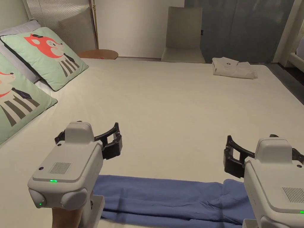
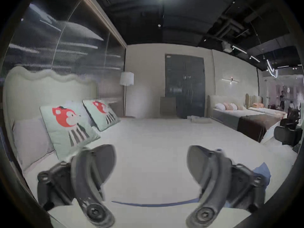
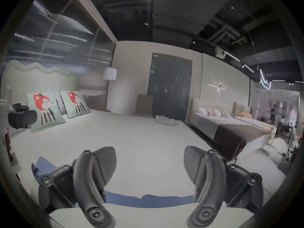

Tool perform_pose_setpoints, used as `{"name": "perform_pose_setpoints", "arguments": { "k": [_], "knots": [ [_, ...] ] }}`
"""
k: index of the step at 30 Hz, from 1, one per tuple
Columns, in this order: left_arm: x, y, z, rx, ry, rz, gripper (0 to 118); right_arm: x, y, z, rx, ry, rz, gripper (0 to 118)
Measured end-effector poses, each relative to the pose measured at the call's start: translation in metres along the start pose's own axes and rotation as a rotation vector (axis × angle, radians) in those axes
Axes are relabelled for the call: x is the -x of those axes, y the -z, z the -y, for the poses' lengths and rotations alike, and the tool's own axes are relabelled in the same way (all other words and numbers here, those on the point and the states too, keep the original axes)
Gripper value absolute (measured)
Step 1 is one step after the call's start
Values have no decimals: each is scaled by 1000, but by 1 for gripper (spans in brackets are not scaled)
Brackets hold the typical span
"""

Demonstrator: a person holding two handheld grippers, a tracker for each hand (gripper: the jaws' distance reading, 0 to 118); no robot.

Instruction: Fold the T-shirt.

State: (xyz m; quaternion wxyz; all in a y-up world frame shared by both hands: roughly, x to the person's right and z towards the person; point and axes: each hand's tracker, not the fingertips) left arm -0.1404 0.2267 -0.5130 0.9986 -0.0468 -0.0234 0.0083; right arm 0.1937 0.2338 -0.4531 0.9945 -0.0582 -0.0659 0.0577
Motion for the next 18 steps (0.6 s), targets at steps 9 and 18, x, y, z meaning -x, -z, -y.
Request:
{"name": "perform_pose_setpoints", "arguments": {
  "k": [9,18],
  "knots": [
    [-5,4,8,-2,4,42,0,7,8,3,-17,2,2,1],
    [39,28,17,215,-204,181,0,15,16,0,-16,3,-9,1]
  ]
}}
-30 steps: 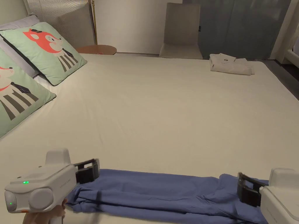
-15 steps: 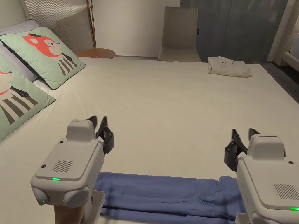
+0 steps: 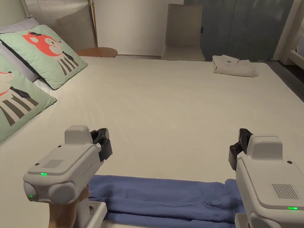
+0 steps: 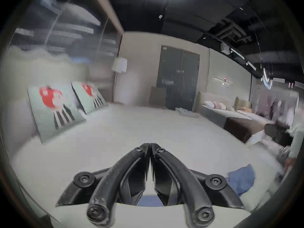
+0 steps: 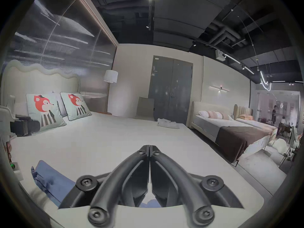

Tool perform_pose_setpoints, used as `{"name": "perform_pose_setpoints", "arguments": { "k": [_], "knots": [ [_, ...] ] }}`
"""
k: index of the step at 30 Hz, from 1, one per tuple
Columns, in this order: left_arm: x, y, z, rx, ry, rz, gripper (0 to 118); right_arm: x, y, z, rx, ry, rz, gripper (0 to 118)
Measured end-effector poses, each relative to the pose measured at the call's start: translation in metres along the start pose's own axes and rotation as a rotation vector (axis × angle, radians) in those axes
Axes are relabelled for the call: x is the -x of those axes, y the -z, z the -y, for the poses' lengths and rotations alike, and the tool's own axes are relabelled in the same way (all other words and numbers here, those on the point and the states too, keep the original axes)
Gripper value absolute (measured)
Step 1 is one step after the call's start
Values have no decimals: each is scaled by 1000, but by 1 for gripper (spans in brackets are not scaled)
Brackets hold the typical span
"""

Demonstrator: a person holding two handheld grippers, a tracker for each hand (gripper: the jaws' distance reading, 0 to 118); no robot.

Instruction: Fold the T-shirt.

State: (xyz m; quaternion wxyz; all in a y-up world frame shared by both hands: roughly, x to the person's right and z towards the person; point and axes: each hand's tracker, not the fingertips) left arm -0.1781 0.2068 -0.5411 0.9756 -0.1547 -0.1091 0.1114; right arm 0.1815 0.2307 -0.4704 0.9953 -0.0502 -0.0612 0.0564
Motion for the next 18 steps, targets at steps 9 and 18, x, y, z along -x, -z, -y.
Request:
{"name": "perform_pose_setpoints", "arguments": {
  "k": [9,18],
  "knots": [
    [118,10,17,358,-393,157,0,15,9,1,20,-21,-27,1],
    [219,14,59,555,-563,162,29,24,23,13,71,-25,-41,1]
  ]
}}
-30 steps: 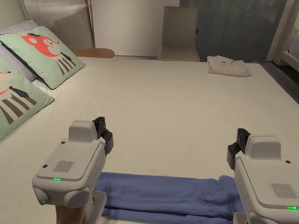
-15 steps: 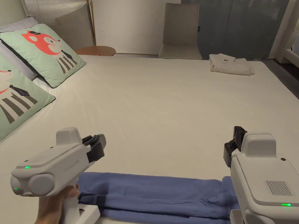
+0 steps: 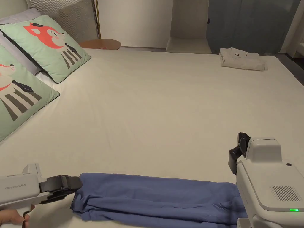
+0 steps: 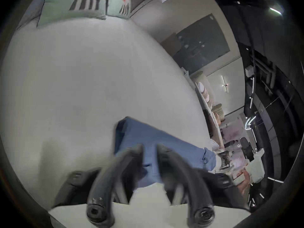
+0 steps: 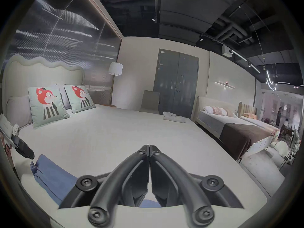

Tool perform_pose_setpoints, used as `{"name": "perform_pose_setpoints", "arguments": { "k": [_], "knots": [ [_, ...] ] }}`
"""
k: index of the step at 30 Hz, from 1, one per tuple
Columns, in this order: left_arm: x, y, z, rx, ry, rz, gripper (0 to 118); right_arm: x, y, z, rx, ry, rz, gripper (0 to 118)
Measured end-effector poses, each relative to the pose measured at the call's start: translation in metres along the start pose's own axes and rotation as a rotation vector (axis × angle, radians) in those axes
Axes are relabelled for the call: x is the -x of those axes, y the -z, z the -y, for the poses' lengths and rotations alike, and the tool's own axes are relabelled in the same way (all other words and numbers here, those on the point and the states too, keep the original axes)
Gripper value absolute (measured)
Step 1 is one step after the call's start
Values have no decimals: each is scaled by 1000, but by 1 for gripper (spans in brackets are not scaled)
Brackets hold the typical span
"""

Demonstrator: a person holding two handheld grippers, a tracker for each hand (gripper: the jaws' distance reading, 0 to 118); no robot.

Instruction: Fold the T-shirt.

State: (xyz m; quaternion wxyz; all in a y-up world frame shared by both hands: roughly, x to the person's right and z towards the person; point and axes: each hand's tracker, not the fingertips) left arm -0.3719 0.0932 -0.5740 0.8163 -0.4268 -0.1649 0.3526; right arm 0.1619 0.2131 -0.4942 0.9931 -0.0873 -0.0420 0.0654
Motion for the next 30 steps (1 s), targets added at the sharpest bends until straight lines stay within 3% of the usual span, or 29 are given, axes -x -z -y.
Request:
{"name": "perform_pose_setpoints", "arguments": {
  "k": [1,2,3,4,7,9,11,12,16,23,30],
  "knots": [
    [6,2,-1,13,-2,-7,62,-1,3,3,7,0,-2,1],
    [11,6,0,40,-10,-15,80,-1,4,4,13,-1,-4,1],
    [14,8,1,37,-17,-33,91,0,6,5,20,-3,-6,1],
    [-12,9,13,28,-26,-52,92,0,6,6,23,-5,-7,1],
    [-10,20,19,42,-35,-31,92,2,9,8,36,-7,-9,1],
    [-21,27,28,65,-49,-26,87,2,9,9,44,-11,-8,1],
    [-29,33,36,51,-33,-14,70,0,10,10,48,-14,-3,1],
    [9,47,13,44,-29,-15,61,-2,10,10,49,-14,1,1],
    [-13,63,16,71,-31,-17,12,-8,10,11,56,-7,12,1],
    [-57,41,34,33,80,-66,6,-16,10,12,59,0,25,1],
    [-38,-18,1,-69,131,-178,5,-12,6,7,43,3,0,1]
  ]
}}
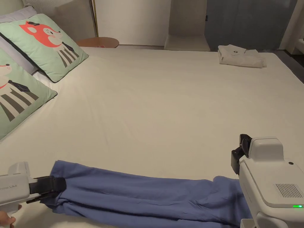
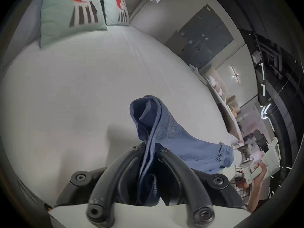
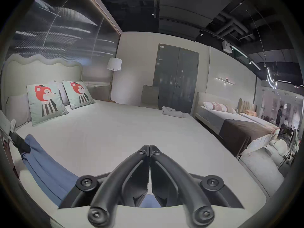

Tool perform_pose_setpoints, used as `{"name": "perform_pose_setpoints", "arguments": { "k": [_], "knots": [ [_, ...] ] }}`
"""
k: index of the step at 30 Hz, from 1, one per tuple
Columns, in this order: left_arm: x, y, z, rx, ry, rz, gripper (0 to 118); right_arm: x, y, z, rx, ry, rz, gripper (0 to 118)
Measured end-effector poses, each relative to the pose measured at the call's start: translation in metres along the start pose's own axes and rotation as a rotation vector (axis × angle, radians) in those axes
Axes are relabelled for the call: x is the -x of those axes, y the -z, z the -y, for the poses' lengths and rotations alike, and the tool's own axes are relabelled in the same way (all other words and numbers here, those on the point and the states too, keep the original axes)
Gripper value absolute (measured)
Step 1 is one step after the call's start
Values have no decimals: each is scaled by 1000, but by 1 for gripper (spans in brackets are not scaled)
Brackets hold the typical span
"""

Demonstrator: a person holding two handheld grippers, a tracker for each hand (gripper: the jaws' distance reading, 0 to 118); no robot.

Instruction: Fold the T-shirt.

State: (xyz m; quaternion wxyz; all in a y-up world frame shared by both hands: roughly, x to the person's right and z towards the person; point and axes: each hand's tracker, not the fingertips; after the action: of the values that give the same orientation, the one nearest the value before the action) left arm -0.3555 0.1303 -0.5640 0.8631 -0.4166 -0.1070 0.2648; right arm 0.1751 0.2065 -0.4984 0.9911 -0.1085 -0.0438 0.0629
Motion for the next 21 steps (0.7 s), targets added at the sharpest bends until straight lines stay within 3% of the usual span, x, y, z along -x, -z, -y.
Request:
{"name": "perform_pose_setpoints", "arguments": {
  "k": [3,6,10,21],
  "knots": [
    [13,-8,-9,2,37,-98,5,2,1,1,-3,-2,-15,1],
    [-18,-7,-3,25,59,-123,5,4,0,1,-2,-2,-22,1],
    [-69,20,10,73,158,-84,5,4,-4,2,-1,0,-27,1],
    [-181,121,67,232,205,23,5,-17,-12,2,-2,16,5,1]
  ]
}}
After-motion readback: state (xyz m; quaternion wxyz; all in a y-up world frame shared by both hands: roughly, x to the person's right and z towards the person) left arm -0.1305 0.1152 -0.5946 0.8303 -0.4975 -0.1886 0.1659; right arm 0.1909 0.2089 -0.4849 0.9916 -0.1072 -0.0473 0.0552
